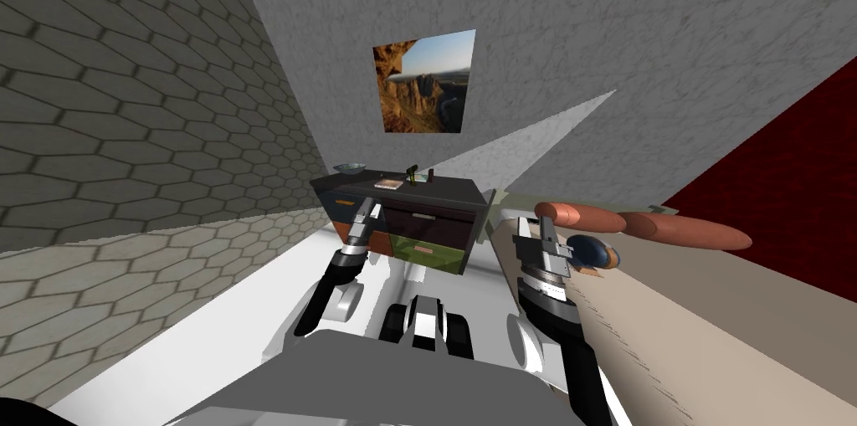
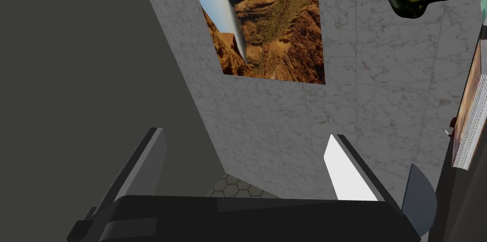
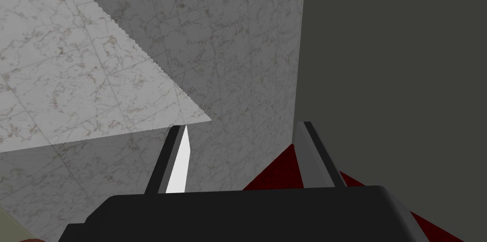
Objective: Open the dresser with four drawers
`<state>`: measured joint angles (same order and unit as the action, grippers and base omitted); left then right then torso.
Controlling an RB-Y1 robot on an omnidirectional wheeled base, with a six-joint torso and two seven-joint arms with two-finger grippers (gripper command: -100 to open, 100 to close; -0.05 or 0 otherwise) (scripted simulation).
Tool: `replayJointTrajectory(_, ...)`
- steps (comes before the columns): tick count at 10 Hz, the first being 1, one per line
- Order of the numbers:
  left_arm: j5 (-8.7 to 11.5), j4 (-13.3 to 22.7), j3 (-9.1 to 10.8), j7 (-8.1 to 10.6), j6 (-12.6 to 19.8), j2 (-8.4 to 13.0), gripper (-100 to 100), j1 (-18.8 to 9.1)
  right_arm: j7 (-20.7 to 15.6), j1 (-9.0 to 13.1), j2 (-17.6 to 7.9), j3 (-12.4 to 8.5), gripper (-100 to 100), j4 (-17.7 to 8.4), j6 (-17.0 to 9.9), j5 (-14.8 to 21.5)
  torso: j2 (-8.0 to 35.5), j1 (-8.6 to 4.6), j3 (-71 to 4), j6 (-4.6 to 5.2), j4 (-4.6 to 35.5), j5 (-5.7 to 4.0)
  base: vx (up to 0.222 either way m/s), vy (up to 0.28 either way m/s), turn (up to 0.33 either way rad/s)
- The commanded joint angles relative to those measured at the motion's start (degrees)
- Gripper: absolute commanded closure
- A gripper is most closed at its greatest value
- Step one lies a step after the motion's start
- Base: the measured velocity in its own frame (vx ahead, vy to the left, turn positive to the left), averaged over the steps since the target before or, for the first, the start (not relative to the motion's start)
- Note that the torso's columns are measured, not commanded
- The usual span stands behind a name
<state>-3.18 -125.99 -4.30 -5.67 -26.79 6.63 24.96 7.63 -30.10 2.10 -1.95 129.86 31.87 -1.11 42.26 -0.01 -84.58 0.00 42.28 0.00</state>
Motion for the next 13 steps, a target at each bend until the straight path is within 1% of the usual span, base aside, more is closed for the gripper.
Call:
replayJointTrajectory(1, -0.03, 3.82, 0.11, 0.03, -0.54, 2.09, -100, -0.96, 0.0, 0.0, 0.0, 0.0, 0, 0.0, 0.0, 0.0, 0.01, 0.01, 0.0, 0.0, 0.0, 0.0, 0.04, -0.009, -0.025)
replayJointTrajectory(5, -0.24, 9.92, -0.02, -0.13, -1.13, 3.81, -100, -2.51, 0.0, 0.0, 0.0, 0.0, 0, 0.0, 0.0, 0.0, 0.03, 0.01, 0.02, 0.0, 0.01, 0.0, 0.042, -0.011, -0.023)
replayJointTrajectory(6, -0.24, 10.2, -0.02, -0.13, -1.13, 3.81, -100, -2.51, 0.0, 0.0, 0.0, 0.0, 0, 0.0, 0.0, 0.0, 0.03, 0.01, 0.01, 0.0, 0.01, 0.0, 0.033, -0.011, -0.006)
replayJointTrajectory(10, -0.5, 17.09, -0.18, -0.33, -1.89, 4.45, -100, -4.3, 0.0, 0.0, 0.0, 0.0, 0, 0.0, 0.0, 0.0, -0.04, 0.0, -0.03, 0.0, -0.01, 0.0, 0.049, -0.009, -0.028)
replayJointTrajectory(11, -0.5, 17.54, -0.18, -0.33, -1.89, 4.45, -100, -4.3, 0.0, 0.0, 0.0, 0.0, 0, 0.0, 0.0, 0.0, -0.03, 0.03, -0.02, 0.0, -0.01, 0.0, 0.038, -0.007, -0.007)
replayJointTrajectory(13, -0.64, 21.45, -0.28, -0.44, -2.33, 4.49, -100, -5.25, 0.0, 0.0, 0.0, 0.0, 0, 0.0, 0.0, 0.0, 0.1, 0.0, 0.06, 0.0, 0.03, 0.0, 0.035, -0.012, -0.026)
